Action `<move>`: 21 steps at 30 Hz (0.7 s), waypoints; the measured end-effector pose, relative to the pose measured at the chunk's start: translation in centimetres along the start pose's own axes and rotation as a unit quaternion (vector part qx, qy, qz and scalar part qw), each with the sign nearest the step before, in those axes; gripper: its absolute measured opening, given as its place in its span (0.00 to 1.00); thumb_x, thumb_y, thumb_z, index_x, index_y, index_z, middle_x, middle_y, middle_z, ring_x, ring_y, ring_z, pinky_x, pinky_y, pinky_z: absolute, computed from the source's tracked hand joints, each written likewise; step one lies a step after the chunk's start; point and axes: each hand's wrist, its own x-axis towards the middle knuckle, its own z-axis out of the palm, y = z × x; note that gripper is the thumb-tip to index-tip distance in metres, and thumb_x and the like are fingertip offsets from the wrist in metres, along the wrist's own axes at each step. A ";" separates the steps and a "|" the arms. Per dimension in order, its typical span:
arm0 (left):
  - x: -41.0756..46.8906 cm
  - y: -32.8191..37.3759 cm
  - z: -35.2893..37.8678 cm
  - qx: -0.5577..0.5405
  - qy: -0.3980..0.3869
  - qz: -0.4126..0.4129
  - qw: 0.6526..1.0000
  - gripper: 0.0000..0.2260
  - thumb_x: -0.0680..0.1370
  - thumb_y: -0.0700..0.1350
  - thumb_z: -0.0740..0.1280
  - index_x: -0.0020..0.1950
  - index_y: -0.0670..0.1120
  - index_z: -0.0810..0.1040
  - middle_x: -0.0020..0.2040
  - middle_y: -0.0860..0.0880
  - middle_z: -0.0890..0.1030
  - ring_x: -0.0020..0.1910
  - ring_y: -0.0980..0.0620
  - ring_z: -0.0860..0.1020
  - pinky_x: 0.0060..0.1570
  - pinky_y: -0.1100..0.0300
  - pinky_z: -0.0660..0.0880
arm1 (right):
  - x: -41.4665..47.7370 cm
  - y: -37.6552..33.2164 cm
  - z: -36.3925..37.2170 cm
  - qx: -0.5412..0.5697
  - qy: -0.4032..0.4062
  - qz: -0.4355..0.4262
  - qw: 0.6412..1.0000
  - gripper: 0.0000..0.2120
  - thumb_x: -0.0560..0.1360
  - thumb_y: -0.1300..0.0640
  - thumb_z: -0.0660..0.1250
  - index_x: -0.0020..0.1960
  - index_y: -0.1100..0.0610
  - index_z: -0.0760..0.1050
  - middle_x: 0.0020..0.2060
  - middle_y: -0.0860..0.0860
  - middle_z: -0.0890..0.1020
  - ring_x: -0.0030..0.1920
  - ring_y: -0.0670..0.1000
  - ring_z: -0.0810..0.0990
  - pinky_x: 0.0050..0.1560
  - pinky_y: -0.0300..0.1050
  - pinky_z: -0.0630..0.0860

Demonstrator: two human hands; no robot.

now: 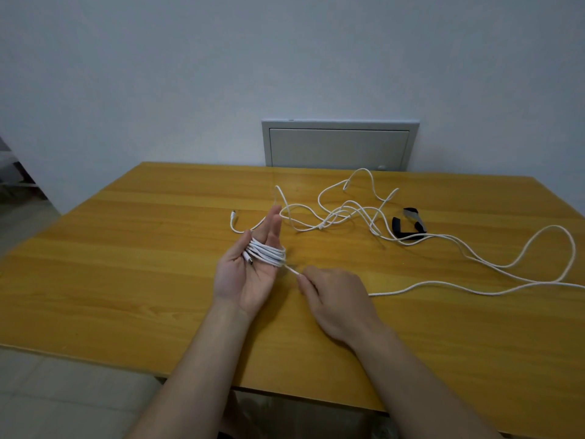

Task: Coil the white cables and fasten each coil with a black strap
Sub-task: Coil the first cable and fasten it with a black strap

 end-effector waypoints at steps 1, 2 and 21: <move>0.1 -0.1 0.2 0.027 0.025 0.027 0.999 0.21 0.85 0.40 0.54 0.74 0.29 0.67 0.74 0.36 0.72 0.68 0.40 0.78 0.64 0.54 0.78 | -0.1 0.0 -0.1 0.009 0.002 -0.008 1.000 0.17 0.82 0.44 0.51 0.43 0.50 0.73 0.38 0.51 0.83 0.40 0.59 0.80 0.38 0.54 0.72; 0.2 -0.4 0.5 0.069 0.054 0.058 0.994 0.19 0.86 0.41 0.54 0.71 0.29 0.70 0.74 0.35 0.73 0.70 0.40 0.77 0.66 0.55 0.77 | -0.2 -0.1 -0.2 0.019 0.004 -0.015 1.000 0.16 0.82 0.45 0.52 0.44 0.50 0.72 0.38 0.50 0.83 0.40 0.58 0.80 0.38 0.54 0.72; -0.9 -4.0 -0.2 0.888 0.029 0.188 0.420 0.25 0.83 0.59 0.50 0.36 0.47 0.77 0.31 0.55 0.70 0.33 0.57 0.69 0.37 0.56 0.61 | 0.1 0.9 -1.5 0.070 0.219 -0.080 0.970 0.12 0.70 0.58 0.76 0.36 0.54 0.72 0.32 0.47 0.76 0.30 0.50 0.73 0.27 0.51 0.71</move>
